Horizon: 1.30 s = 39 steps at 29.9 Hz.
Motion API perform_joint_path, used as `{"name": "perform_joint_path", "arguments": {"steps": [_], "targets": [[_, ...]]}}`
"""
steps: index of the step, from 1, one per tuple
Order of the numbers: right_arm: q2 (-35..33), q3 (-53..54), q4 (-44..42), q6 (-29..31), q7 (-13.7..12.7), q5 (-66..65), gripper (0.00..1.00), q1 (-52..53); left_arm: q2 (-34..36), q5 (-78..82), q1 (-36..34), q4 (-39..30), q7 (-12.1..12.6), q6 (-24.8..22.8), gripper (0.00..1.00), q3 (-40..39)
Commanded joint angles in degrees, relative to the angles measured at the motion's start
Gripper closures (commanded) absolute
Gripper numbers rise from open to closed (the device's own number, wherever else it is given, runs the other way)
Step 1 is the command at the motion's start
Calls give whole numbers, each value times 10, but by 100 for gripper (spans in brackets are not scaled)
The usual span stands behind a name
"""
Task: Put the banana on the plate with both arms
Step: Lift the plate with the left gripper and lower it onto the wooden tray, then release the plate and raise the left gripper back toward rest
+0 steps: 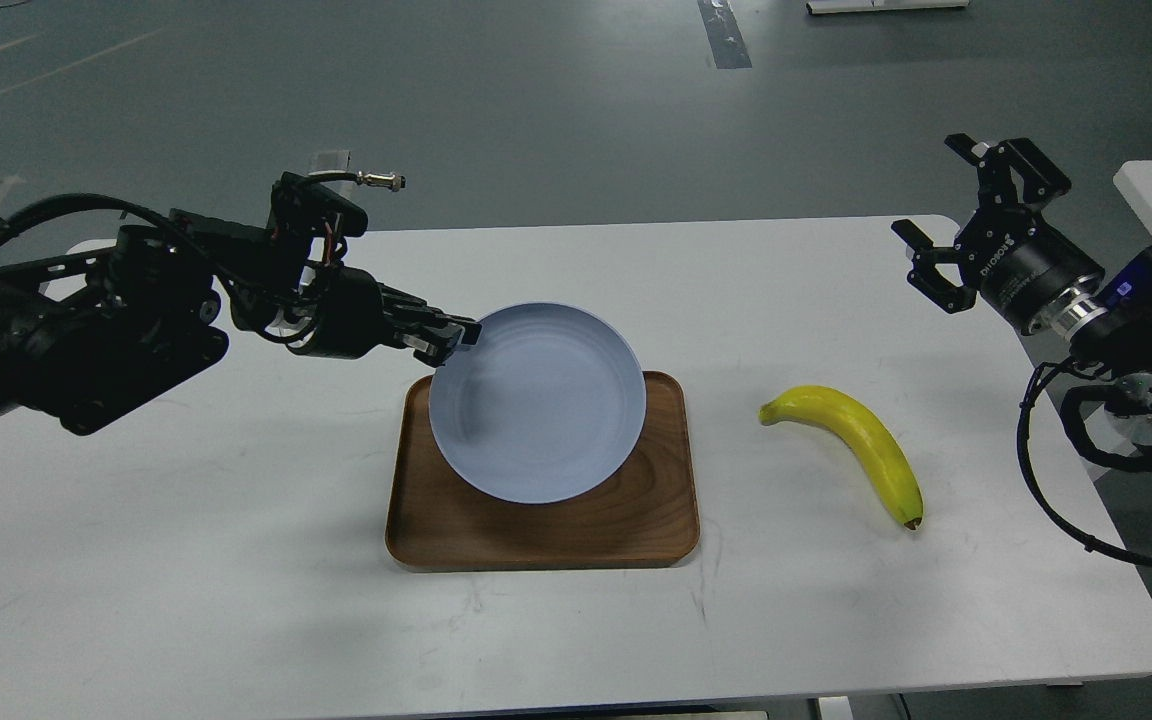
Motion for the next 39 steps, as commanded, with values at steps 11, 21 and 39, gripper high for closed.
{"name": "perform_joint_path", "arguments": {"steps": [11, 21, 39], "targets": [[-1, 0, 0, 0, 0, 0, 0, 0, -114, -1, 9, 102, 0, -1, 100, 52], [-2, -1, 0, 0, 0, 0, 0, 1, -142, -6, 15, 155, 0, -1, 100, 74], [-2, -3, 1, 0, 0, -1, 0, 1, -139, -42, 20, 156, 0, -8, 19, 73]]}}
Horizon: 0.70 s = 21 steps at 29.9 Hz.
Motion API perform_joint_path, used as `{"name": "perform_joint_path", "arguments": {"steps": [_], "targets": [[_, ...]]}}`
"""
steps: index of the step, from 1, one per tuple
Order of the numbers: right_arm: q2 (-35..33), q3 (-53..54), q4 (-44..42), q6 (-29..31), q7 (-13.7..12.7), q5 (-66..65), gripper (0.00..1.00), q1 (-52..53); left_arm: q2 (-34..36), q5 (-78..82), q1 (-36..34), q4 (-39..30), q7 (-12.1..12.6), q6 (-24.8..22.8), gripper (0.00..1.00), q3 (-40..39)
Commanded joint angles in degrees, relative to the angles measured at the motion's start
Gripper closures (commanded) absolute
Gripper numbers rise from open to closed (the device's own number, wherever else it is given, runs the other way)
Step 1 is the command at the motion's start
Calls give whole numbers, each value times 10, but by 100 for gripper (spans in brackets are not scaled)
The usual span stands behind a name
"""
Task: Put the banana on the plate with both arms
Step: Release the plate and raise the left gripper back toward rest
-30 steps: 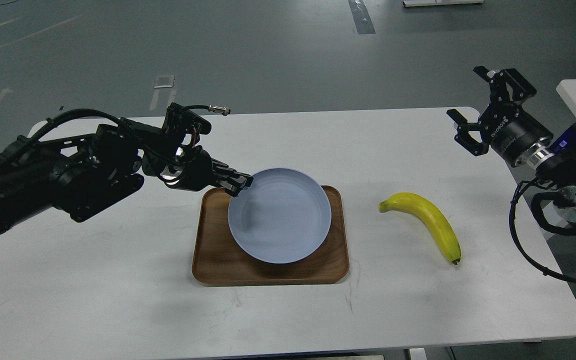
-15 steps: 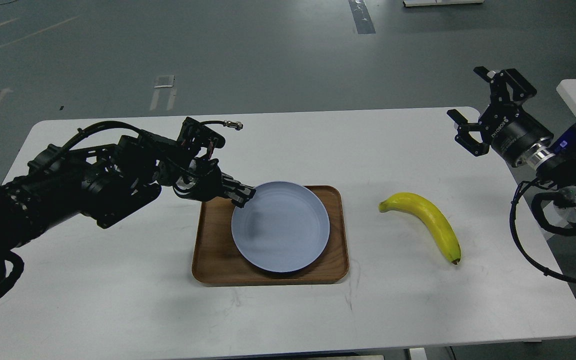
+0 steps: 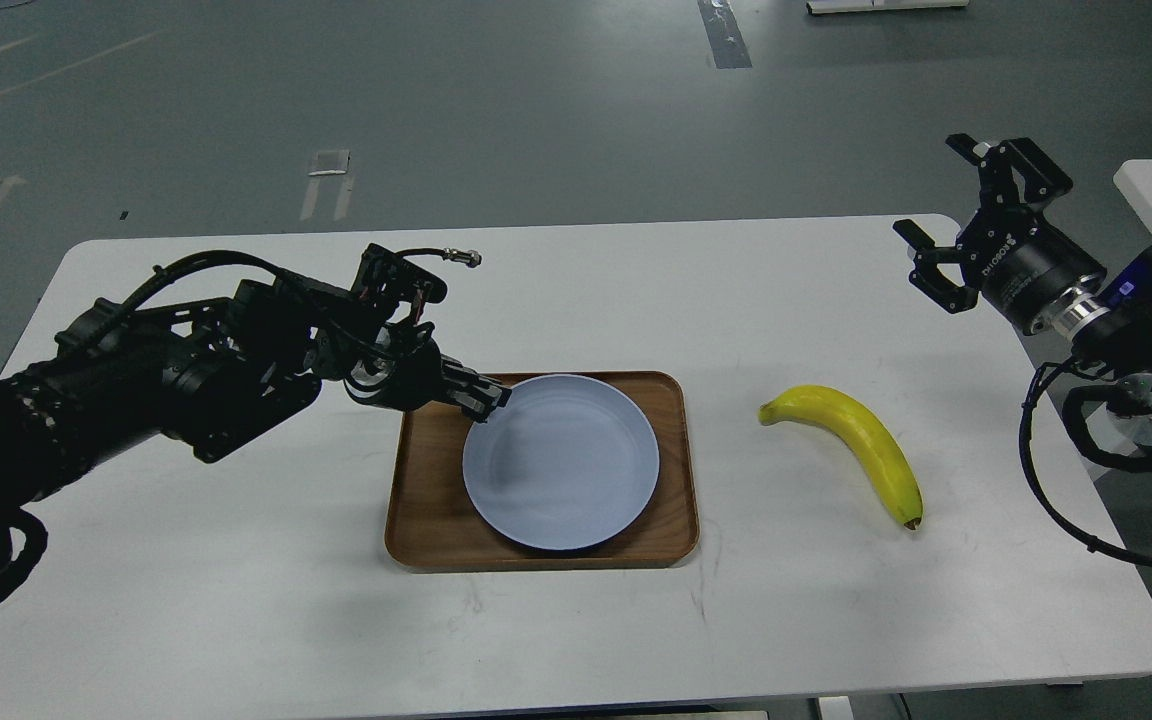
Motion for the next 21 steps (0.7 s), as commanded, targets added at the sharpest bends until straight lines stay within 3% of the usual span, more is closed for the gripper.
{"name": "perform_joint_path", "arguments": {"steps": [1, 3, 5, 13, 18, 19, 21], "targets": [[0, 0, 0, 0, 0, 0, 0, 2, 6, -35, -2, 0, 0, 0, 10, -5], [-3, 0, 0, 0, 0, 0, 0, 2, 10, -79, -9, -1, 0, 0, 2, -8], [-5, 0, 0, 0, 0, 0, 0, 2, 10, -124, -13, -1, 0, 0, 2, -11], [-12, 0, 2, 0, 0, 0, 0, 1, 76, -659, -11, -4, 0, -2, 2, -70], [-16, -3, 7, 0, 0, -3, 0, 1, 136, -827, 33, -7, 0, -22, 2, -113], [-23, -4, 12, 0, 0, -8, 0, 2, 156, -850, 52, -7, 0, -45, 2, -141], [-40, -4, 28, 0, 0, -43, 0, 2, 180, -870, 97, -7, 0, -45, 2, -194]]}}
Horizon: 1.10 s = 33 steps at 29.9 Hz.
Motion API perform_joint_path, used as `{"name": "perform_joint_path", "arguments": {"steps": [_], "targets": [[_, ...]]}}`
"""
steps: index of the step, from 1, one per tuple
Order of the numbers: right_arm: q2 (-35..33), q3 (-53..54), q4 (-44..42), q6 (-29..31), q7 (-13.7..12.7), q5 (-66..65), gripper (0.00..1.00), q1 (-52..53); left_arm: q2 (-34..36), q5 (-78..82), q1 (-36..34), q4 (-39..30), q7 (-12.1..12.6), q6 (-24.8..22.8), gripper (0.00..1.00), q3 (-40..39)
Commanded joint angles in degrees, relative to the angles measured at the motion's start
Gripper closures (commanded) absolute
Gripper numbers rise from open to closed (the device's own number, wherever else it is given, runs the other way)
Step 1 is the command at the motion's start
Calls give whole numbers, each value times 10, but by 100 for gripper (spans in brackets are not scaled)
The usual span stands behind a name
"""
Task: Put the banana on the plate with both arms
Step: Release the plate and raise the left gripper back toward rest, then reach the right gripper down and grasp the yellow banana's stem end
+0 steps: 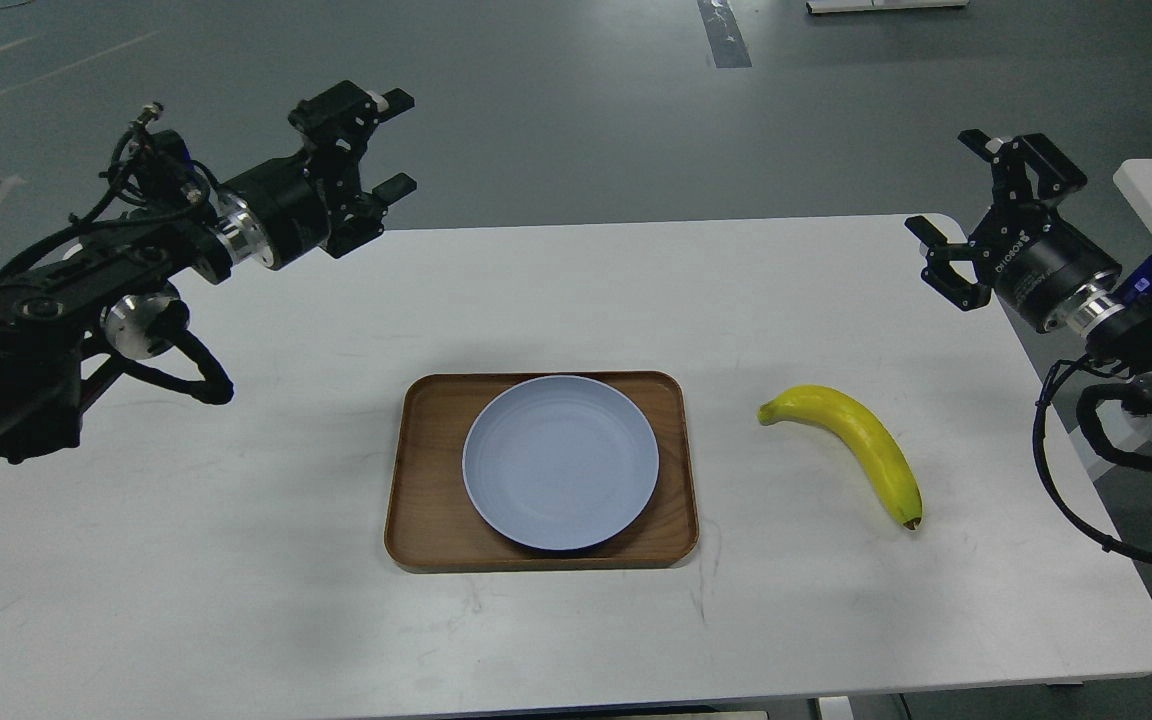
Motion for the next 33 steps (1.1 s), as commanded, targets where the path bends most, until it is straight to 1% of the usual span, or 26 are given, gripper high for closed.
{"name": "perform_joint_path", "arguments": {"steps": [1, 3, 4, 5, 6, 7, 8, 9, 10, 12, 14, 15, 17, 21, 25, 29, 33], "targets": [[-30, -1, 26, 0, 0, -71, 0, 2, 43, -40, 81, 2, 0, -13, 2, -99], [-42, -2, 34, 0, 0, -113, 0, 9, 51, -40, 108, 2, 0, -13, 2, -131], [-52, -3, 41, 0, 0, -165, 0, 17, 60, -40, 128, 2, 14, -13, 2, -156], [-62, -3, 51, 0, 0, -220, 0, 26, 69, -41, 144, 2, 35, -13, 2, -173], [-67, -3, 57, 0, 0, -247, 0, 32, 72, -41, 150, 2, 43, -13, 2, -179], [-75, -3, 69, 0, 0, -301, 0, 44, 74, -41, 158, 2, 50, -13, 2, -188], [-83, -4, 80, 0, 0, -353, 0, 55, 75, -41, 164, 2, 51, -13, 2, -191], [-83, -4, 80, 0, 0, -353, 0, 55, 75, -41, 164, 2, 51, -13, 2, -191], [-86, -10, 89, 0, 0, -403, 0, 66, 75, -44, 165, 4, 49, -13, 2, -195], [-86, -39, 98, 0, 0, -473, 0, 92, 73, -44, 166, 4, 49, -13, 2, -198], [-83, -112, 98, 0, 0, -551, 0, 142, 68, -44, 166, 4, 49, -13, 2, -198], [-83, -113, 98, 0, 0, -551, 0, 142, 68, -44, 166, 4, 49, -13, 2, -198], [-79, -192, 98, 0, 0, -602, 0, 187, 67, -45, 166, 4, 49, -13, 2, -198], [-61, -287, 97, 0, 0, -693, 0, 232, 60, -44, 166, 5, 51, -13, 2, -199], [-45, -338, 97, 0, 0, -762, 0, 241, 56, -43, 165, 5, 51, -13, 2, -198], [-42, -353, 95, 0, 0, -780, 0, 241, 52, -42, 166, 5, 51, -13, 2, -198], [-14, -381, 65, 0, 0, -786, 0, 236, 51, -42, 166, 5, 51, -13, 2, -197]]}}
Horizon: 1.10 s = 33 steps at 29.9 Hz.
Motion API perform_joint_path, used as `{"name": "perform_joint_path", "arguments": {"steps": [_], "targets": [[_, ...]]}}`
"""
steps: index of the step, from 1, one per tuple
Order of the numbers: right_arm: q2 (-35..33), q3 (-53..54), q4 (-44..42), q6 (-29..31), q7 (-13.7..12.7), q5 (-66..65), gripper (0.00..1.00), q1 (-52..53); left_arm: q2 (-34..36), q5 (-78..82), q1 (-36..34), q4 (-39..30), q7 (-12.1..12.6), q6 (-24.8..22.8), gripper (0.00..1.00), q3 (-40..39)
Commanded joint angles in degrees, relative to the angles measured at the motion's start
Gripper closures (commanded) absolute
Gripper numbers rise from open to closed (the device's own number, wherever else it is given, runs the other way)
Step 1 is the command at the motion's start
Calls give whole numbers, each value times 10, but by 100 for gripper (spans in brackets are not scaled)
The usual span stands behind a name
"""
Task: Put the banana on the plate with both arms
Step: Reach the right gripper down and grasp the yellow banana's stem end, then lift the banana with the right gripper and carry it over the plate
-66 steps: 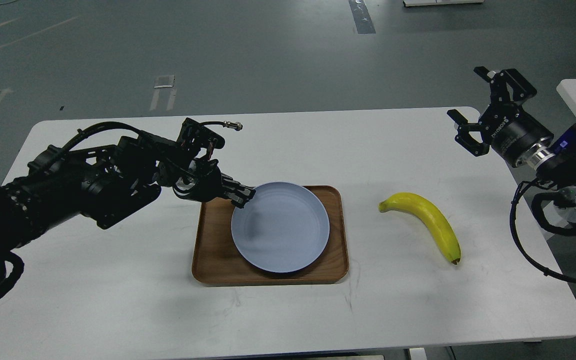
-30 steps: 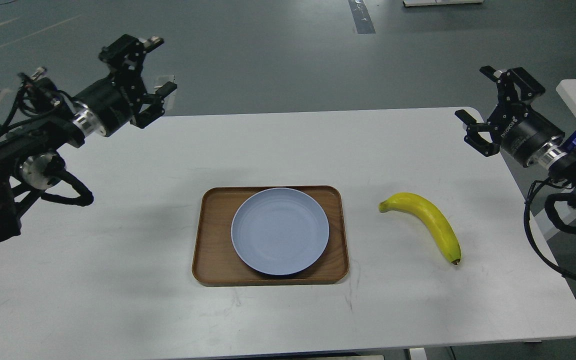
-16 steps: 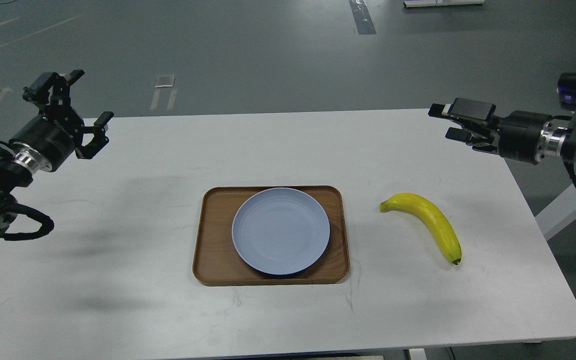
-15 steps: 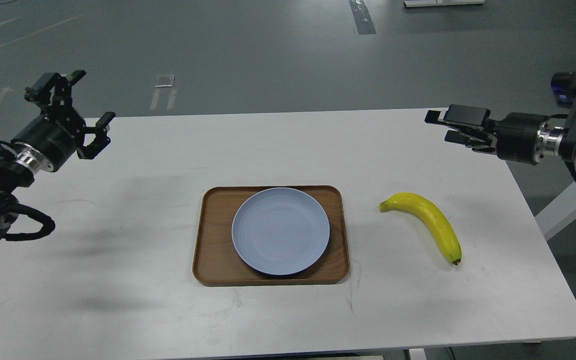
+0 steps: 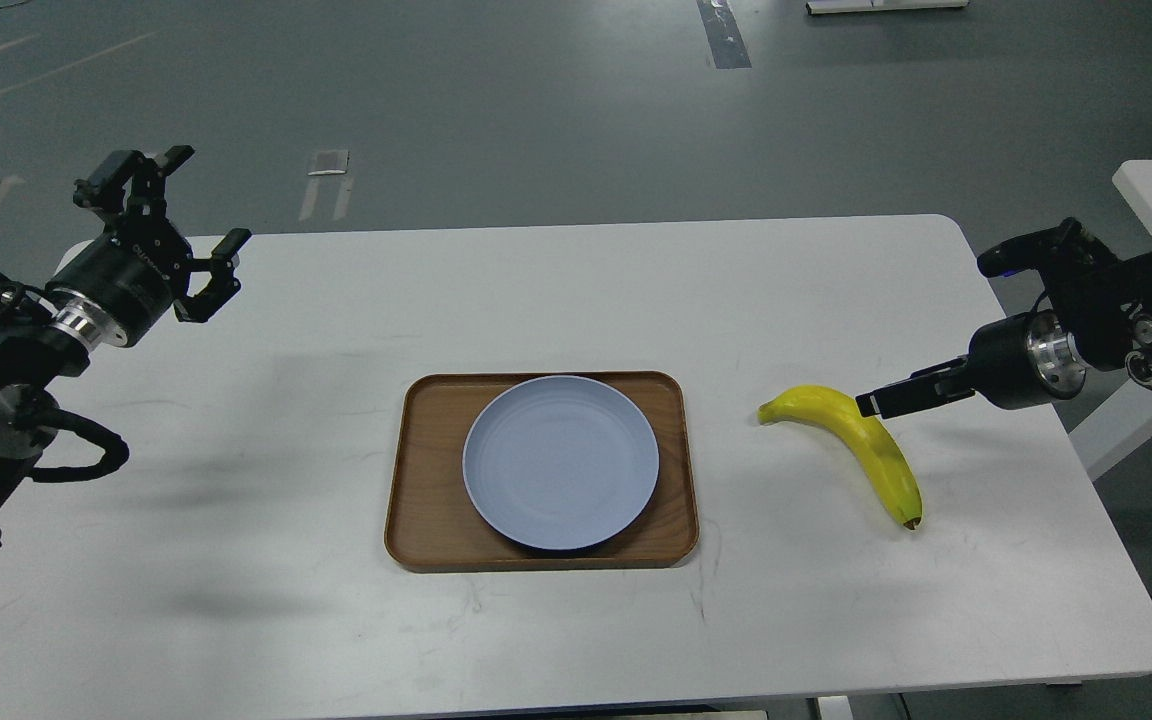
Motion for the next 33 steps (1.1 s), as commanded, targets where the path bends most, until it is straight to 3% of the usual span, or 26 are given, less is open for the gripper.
{"name": "perform_joint_path", "arguments": {"steps": [1, 8, 13, 16, 18, 20, 24, 33], "targets": [[24, -19, -22, 0, 0, -3, 0, -5, -1, 0, 0, 0, 0, 0, 2, 0], [71, -51, -56, -21, 0, -3, 1, -10, -3, 1, 0, 0, 1, 0, 2, 1], [83, -58, -57, -22, 0, -1, 10, -10, -3, 4, 0, 0, 1, 0, 2, 1], [84, -74, -56, -22, 0, -1, 37, -10, -2, 4, -1, 0, 1, 0, 2, 1], [85, -80, -56, -22, 0, -2, 74, -10, -2, 3, -1, -1, 1, 0, 2, 1], [85, -80, -56, -21, 0, -2, 88, -9, -2, 4, -1, -1, 1, 0, 2, 1], [80, -80, -54, -21, 0, -2, 96, -1, 0, 5, -1, -1, 1, 0, 2, 1], [54, -75, -27, -21, 0, 5, 99, 79, 4, 4, -3, -4, 1, 0, 2, 1]]}}
